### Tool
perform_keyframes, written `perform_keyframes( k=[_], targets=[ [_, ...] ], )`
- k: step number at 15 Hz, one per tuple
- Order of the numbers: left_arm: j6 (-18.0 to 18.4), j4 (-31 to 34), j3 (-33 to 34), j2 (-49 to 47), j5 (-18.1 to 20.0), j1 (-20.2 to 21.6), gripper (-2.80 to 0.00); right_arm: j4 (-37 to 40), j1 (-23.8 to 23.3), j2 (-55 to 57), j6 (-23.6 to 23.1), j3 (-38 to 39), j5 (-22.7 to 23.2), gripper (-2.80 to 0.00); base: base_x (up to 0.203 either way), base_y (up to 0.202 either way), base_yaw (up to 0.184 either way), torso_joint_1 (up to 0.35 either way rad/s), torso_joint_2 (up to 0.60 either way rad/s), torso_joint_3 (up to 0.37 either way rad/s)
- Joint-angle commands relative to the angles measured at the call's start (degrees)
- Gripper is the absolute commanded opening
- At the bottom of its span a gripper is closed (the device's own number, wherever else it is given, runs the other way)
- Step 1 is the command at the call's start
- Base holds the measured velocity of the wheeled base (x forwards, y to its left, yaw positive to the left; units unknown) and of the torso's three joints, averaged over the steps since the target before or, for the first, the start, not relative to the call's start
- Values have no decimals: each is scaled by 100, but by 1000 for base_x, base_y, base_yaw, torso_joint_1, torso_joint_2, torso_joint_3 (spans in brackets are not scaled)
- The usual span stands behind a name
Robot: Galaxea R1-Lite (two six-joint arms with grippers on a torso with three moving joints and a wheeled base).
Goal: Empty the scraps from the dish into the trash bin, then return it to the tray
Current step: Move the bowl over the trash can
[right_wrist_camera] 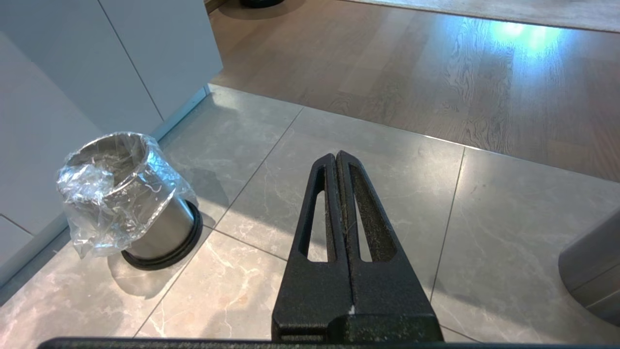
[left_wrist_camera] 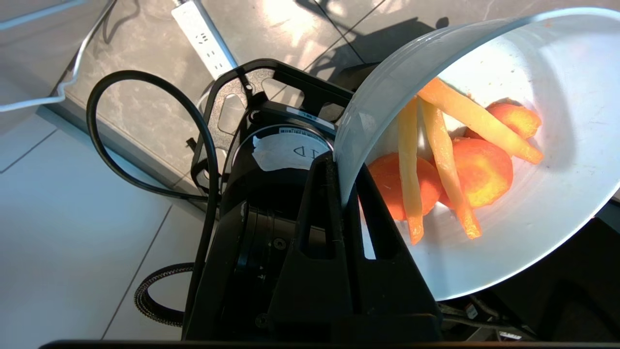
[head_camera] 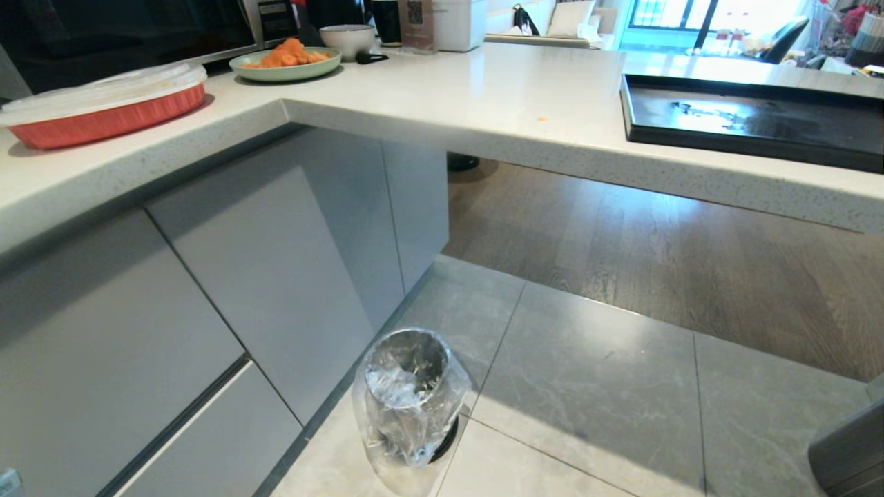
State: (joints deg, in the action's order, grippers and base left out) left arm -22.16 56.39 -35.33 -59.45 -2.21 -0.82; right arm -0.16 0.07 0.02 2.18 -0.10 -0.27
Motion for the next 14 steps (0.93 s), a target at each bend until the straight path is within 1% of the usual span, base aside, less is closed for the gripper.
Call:
perform_keyframes(
  k=[1,8,14],
  targets=[
    [-16,30,0,34,1,-24,-280,-2,1,-2,2,1,0,-280,0,0,0,0,0,0],
    [-10,32,2,136,34,-184,-280,-2,1,-2,2,1,0,-280,0,0,0,0,0,0],
    [-16,38,50,383,35,-832,-280,-2,1,-2,2,1,0,-280,0,0,0,0,0,0]
  ],
)
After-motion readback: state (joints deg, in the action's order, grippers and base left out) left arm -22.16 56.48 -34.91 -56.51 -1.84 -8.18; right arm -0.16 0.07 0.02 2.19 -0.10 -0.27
